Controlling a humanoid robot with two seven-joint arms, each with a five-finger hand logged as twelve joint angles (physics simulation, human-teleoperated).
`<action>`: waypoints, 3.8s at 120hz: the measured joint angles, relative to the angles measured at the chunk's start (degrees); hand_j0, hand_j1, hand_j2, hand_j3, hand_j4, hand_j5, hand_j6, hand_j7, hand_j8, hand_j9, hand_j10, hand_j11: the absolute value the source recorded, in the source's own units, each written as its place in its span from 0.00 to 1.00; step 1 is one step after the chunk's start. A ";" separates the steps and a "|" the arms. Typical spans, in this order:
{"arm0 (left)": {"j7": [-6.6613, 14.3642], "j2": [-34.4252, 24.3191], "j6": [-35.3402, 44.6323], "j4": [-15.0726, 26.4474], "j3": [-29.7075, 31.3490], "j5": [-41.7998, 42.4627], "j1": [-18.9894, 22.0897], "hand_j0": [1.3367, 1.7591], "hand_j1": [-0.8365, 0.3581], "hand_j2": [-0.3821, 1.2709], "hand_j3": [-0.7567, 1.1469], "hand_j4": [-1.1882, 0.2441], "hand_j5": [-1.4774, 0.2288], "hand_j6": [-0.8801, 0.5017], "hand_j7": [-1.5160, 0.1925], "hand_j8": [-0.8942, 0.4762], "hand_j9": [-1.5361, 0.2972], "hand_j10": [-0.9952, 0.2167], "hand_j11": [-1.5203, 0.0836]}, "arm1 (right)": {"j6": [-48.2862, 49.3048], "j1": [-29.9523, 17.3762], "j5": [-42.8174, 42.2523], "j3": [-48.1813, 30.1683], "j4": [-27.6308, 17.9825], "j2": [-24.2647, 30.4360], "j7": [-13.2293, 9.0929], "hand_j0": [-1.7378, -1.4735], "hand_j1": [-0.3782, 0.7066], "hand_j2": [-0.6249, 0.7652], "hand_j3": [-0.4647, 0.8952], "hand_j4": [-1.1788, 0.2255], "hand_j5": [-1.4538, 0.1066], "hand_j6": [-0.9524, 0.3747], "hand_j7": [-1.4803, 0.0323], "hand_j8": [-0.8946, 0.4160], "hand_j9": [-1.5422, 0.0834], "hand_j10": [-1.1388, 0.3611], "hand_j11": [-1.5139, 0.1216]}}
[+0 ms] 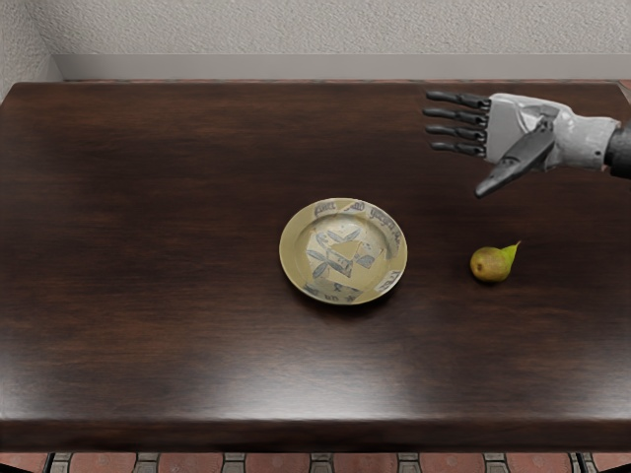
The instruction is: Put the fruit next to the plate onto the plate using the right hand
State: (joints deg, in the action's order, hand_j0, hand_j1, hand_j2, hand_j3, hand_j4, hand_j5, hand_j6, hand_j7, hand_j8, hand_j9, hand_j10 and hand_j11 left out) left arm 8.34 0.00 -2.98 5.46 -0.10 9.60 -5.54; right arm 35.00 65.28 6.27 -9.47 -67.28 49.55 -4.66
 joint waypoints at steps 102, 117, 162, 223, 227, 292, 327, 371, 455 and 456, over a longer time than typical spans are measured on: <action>0.00 0.00 -0.01 0.02 0.00 0.00 0.00 0.76 0.97 0.23 0.40 0.81 0.85 0.62 0.87 0.64 0.82 0.80 0.93 | 0.01 2.13 -41.37 -8.38 -2.61 4.82 -4.86 0.30 0.03 0.45 0.34 0.84 0.93 0.71 0.98 0.68 0.95 0.76 0.93; 0.00 0.00 0.00 0.01 0.00 0.00 0.00 0.76 0.97 0.23 0.40 0.81 0.85 0.62 0.87 0.64 0.82 0.80 0.93 | 0.01 2.59 -48.15 -8.49 -6.97 4.64 -4.74 0.30 0.03 0.45 0.34 0.84 0.93 0.71 0.98 0.68 0.95 0.76 0.93; 0.00 0.00 -0.01 0.01 0.00 0.00 0.00 0.76 0.97 0.23 0.40 0.81 0.85 0.62 0.87 0.64 0.82 0.80 0.93 | 0.00 0.71 -60.80 -8.57 -15.15 2.90 -3.05 0.30 0.03 0.45 0.34 0.84 0.93 0.71 0.98 0.68 0.95 0.76 0.93; 0.00 0.00 0.00 0.02 0.00 -0.01 0.00 0.76 0.97 0.23 0.40 0.81 0.85 0.62 0.87 0.64 0.82 0.80 0.93 | 0.00 -3.85 -68.85 -7.87 -15.94 8.24 15.19 0.30 0.06 0.45 0.34 0.82 0.91 0.69 0.96 0.66 0.93 0.74 0.90; 0.00 0.00 0.00 0.01 0.00 -0.01 0.00 0.76 0.97 0.23 0.40 0.81 0.85 0.62 0.87 0.64 0.82 0.80 0.93 | -0.22 -4.31 -69.45 -7.87 -15.90 8.29 15.65 0.30 0.07 0.44 0.34 0.80 0.89 0.68 0.94 0.64 0.91 0.73 0.89; 0.00 0.00 0.00 0.01 0.00 -0.01 0.00 0.76 0.97 0.23 0.40 0.81 0.85 0.62 0.87 0.64 0.82 0.80 0.93 | -12.08 -10.11 -76.29 -6.95 -14.97 7.97 16.73 0.30 0.37 0.41 0.34 0.61 0.67 0.47 0.71 0.44 0.70 0.54 0.67; 0.00 0.00 0.02 0.01 0.00 0.01 0.00 0.76 0.97 0.23 0.40 0.81 0.85 0.62 0.87 0.64 0.82 0.80 0.93 | -17.07 -12.02 -77.44 -5.27 -11.88 4.88 16.45 0.30 0.42 0.40 0.34 0.58 0.63 0.44 0.67 0.40 0.66 0.52 0.64; 0.00 0.00 0.00 0.02 0.00 0.02 0.00 0.76 0.97 0.23 0.40 0.81 0.85 0.62 0.87 0.64 0.82 0.80 0.93 | -18.01 -13.41 -78.68 -4.24 -7.66 1.52 16.37 0.30 0.43 0.40 0.34 0.57 0.62 0.43 0.66 0.40 0.65 0.51 0.63; 0.00 0.00 0.00 0.01 -0.01 -0.01 0.00 0.76 0.97 0.23 0.40 0.81 0.85 0.62 0.87 0.64 0.82 0.80 0.93 | -19.20 -14.43 -78.66 -3.89 -5.78 1.13 16.52 0.30 0.48 0.40 0.34 0.54 0.59 0.40 0.63 0.37 0.62 0.48 0.60; 0.00 0.00 0.00 0.01 -0.01 -0.01 -0.04 0.76 0.97 0.23 0.40 0.81 0.85 0.62 0.87 0.64 0.82 0.80 0.93 | -19.23 -14.43 -78.65 -3.89 -5.77 1.12 16.52 0.30 0.48 0.40 0.34 0.54 0.59 0.40 0.63 0.37 0.62 0.48 0.60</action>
State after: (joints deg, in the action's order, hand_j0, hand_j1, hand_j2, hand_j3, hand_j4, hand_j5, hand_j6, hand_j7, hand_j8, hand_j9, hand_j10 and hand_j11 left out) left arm 8.34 0.00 -2.98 5.46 -0.11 9.59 -5.58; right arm 15.77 50.85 -72.38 -13.36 -73.06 50.67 11.86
